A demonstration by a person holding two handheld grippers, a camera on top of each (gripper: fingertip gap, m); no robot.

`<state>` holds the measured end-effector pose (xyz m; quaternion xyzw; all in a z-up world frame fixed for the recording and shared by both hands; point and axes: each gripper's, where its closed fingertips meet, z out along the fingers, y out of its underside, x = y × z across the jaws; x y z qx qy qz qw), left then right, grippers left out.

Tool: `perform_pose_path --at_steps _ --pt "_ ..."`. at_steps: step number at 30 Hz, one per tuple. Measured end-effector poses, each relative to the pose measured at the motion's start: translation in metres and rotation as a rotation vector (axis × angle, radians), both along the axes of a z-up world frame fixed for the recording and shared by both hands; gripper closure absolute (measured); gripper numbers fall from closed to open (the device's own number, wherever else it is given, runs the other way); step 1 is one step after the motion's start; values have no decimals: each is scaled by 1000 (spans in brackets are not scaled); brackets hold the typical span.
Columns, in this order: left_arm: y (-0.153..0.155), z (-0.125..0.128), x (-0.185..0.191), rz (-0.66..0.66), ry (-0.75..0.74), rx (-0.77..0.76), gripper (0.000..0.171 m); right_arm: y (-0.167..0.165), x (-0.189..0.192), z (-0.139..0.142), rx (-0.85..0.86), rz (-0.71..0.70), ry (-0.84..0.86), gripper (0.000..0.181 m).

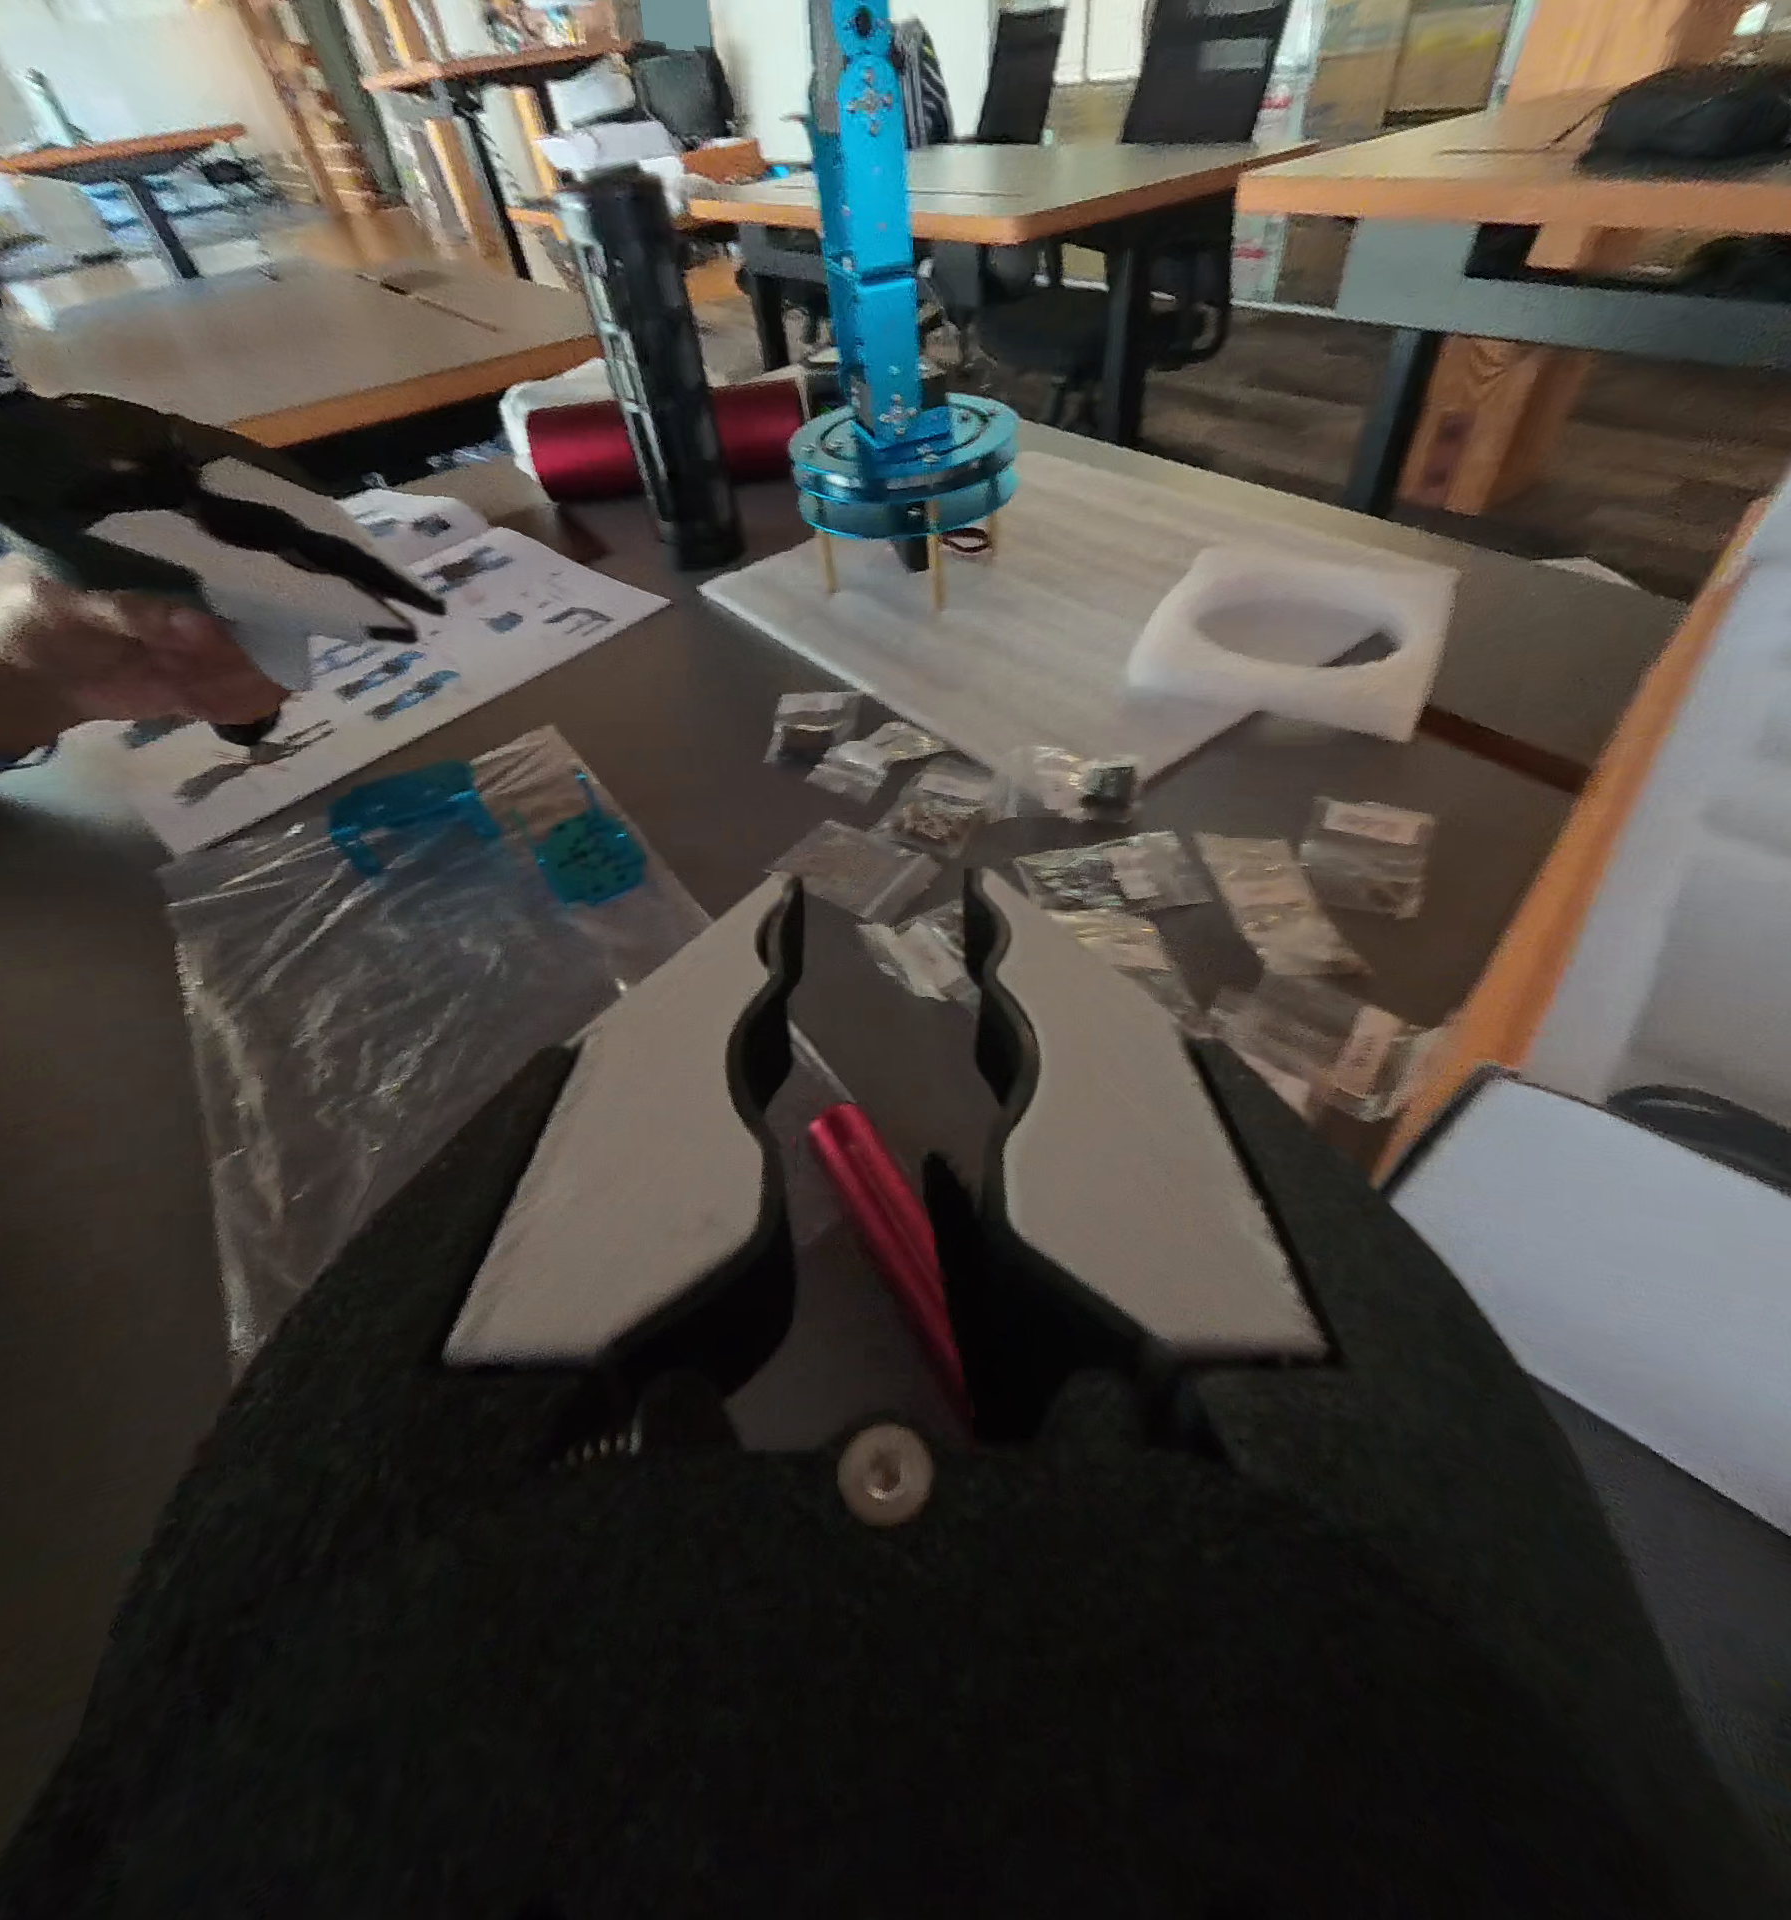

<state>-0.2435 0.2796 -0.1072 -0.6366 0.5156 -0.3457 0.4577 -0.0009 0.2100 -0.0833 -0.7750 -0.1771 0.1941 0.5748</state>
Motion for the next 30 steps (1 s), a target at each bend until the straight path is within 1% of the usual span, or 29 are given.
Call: perform_pose_path --at_steps 2,4,5,7,9,11,14,17,20,22,23,25,27,30 --pt "0 6 -10 63 -17 -54 157 -4 -9 -1 2 30 24 154" --pt "-9 15 -35 119 -34 -87 156 -10 -20 5 31 78 47 156" --pt "-6 15 -56 210 -26 -90 156 -12 -25 6 42 102 44 157" --pt "1 12 -110 438 3 -115 156 -18 -38 1 38 181 34 157" --pt "-3 14 -159 610 -69 -160 156 -31 -59 -8 -8 320 50 155" --pt "-10 11 -196 731 -114 -181 157 -35 -71 -12 -26 385 68 153" --pt "-17 1 -234 860 -60 -145 156 -29 -71 -12 -16 383 23 154" --pt "-16 -8 -252 909 -9 -135 155 -19 -56 1 34 285 -42 155" --pt "-15 -20 -253 896 -33 -198 152 -12 -44 18 73 192 -22 158" --pt "-13 -25 -258 911 -54 -209 151 -6 -40 23 79 145 -11 158" --pt "-13 -26 -256 903 -86 -216 150 -3 -40 22 78 125 -18 158" --pt "-19 -25 -247 833 -183 -264 148 4 -41 19 69 95 -46 158" --pt "-20 -29 -248 823 -248 -327 148 8 -45 17 63 92 -50 158" --pt "-21 -22 -253 805 -347 -358 147 13 -49 12 44 90 -39 158"
